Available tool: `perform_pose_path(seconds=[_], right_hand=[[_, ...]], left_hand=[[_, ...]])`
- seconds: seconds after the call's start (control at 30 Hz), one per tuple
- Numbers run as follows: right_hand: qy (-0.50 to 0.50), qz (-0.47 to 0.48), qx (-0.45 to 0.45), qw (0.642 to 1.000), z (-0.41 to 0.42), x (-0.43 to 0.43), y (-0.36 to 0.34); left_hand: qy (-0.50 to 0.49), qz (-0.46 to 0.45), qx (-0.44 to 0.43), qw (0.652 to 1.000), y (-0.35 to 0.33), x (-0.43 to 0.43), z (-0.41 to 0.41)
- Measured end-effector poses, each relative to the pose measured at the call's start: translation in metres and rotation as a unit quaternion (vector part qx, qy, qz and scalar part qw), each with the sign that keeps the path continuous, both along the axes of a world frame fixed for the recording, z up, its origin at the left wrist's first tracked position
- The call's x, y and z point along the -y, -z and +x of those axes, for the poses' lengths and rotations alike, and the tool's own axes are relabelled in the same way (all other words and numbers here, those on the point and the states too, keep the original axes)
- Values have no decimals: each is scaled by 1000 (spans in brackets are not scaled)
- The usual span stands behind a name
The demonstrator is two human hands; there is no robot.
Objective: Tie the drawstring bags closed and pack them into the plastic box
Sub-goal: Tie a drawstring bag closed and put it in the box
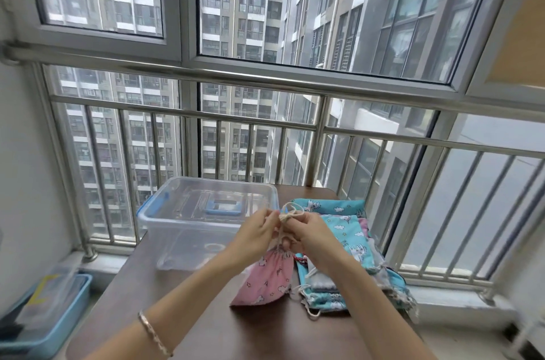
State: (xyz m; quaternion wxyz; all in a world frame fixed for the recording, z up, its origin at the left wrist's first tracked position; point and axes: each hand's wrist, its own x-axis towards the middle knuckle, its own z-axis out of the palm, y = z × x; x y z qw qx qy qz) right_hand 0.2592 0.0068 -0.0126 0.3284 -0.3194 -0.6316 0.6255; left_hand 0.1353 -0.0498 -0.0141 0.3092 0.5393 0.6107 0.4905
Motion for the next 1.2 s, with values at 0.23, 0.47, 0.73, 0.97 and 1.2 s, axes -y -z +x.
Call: perform_pose_path(seconds=[0.23, 0.47, 0.73, 0.97, 1.2], right_hand=[[96, -8, 24, 995, -6, -4, -1], [8, -1, 65, 998, 13, -12, -7], [-38, 250, 186, 949, 11, -1, -8], [-42, 344, 255, 903, 6, 6, -7], [-26, 305, 257, 917, 6, 5, -10]], left_hand=[[78, -113, -26, 990, 2, 1, -8], [94, -160, 51, 981, 1, 1, -20], [156, -278, 31, 947, -19, -3, -24], [193, -416, 32, 888, -33, -7, -32], [152, -301, -69, 939, -34, -2, -35]])
